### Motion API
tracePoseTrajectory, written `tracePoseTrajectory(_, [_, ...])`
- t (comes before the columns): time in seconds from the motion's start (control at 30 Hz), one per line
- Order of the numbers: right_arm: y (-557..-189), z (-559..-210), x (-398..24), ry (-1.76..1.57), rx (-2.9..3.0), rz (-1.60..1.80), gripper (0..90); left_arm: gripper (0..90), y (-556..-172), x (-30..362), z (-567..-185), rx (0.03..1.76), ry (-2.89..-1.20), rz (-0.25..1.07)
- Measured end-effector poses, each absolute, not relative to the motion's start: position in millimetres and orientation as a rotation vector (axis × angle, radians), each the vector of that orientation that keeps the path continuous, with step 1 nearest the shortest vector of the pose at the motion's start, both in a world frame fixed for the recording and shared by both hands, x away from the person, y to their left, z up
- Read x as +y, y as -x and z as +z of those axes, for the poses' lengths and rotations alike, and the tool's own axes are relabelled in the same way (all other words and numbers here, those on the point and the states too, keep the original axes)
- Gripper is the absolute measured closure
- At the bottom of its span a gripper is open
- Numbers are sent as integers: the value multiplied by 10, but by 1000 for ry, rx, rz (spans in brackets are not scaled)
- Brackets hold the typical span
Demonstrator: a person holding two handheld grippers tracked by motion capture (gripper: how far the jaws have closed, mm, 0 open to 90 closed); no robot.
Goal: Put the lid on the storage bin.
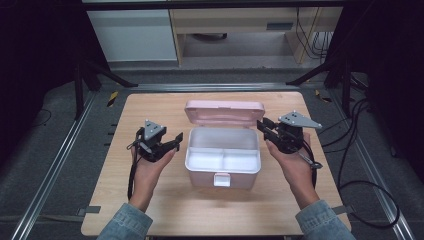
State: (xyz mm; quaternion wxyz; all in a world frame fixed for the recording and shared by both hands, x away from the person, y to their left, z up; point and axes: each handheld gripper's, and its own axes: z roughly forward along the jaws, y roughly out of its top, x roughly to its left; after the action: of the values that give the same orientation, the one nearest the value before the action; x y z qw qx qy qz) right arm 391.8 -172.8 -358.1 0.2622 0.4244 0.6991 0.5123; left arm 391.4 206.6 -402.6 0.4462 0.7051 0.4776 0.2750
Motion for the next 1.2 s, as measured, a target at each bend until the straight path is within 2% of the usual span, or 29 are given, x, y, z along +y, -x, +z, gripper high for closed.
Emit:
tracePoseTrajectory(0.07, [-3930, -3597, -1733, -1149, 1894, 1390, 719, 346, -3914, 2135, -4070, 1207, -1736, 688])
tracePoseTrajectory(0.23, [-3960, -3559, -1716, -1121, 1875, 1376, 627, 348, -3896, 2174, -4129, 1222, -1742, 686])
tracePoseTrajectory(0.37, [-3988, -3498, -1671, -1097, 1865, 1393, 615, 351, -3879, 2138, -4205, 1222, -1778, 687])
tracePoseTrajectory(0.47, [-4010, -3447, -1633, -1100, 1851, 1393, 655, 351, -3877, 2127, -4248, 1227, -1782, 677])
tracePoseTrajectory(0.5, [-4014, -3406, -1605, -1103, 1827, 1359, 727, 351, -3872, 2122, -4265, 1229, -1785, 674])
tracePoseTrajectory(0.53, [-4014, -3406, -1605, -1103, 1827, 1359, 727, 351, -3861, 2120, -4281, 1229, -1786, 673])
tracePoseTrajectory(0.57, [-3992, -3399, -1611, -1115, 1811, 1332, 796, 351, -3848, 2116, -4314, 1232, -1790, 665])
tracePoseTrajectory(0.73, [-3855, -3473, -1584, -1100, 1779, 1308, 805, 346, -3807, 2109, -4379, 1232, -1804, 645])
tracePoseTrajectory(0.9, [-3690, -3605, -1606, -1091, 1782, 1338, 771, 339, -3740, 2095, -4422, 1219, -1818, 633])
tracePoseTrajectory(0.97, [-3605, -3711, -1656, -1103, 1829, 1381, 716, 339, -3684, 2083, -4459, 1209, -1826, 628])
tracePoseTrajectory(1.0, [-3605, -3711, -1656, -1103, 1829, 1381, 716, 339, -3684, 2083, -4459, 1209, -1826, 628])
tracePoseTrajectory(1.03, [-3562, -3785, -1699, -1129, 1873, 1409, 658, 338, -3649, 2074, -4496, 1209, -1833, 618])
tracePoseTrajectory(1.07, [-3562, -3785, -1699, -1129, 1873, 1409, 658, 338, -3649, 2074, -4496, 1209, -1833, 618])
tracePoseTrajectory(1.1, [-3526, -3866, -1736, -1157, 1904, 1410, 612, 338, -3625, 2055, -4540, 1207, -1847, 606])
tracePoseTrajectory(1.2, [-3508, -3935, -1764, -1179, 1932, 1406, 585, 337, -3607, 2021, -4578, 1199, -1864, 594])
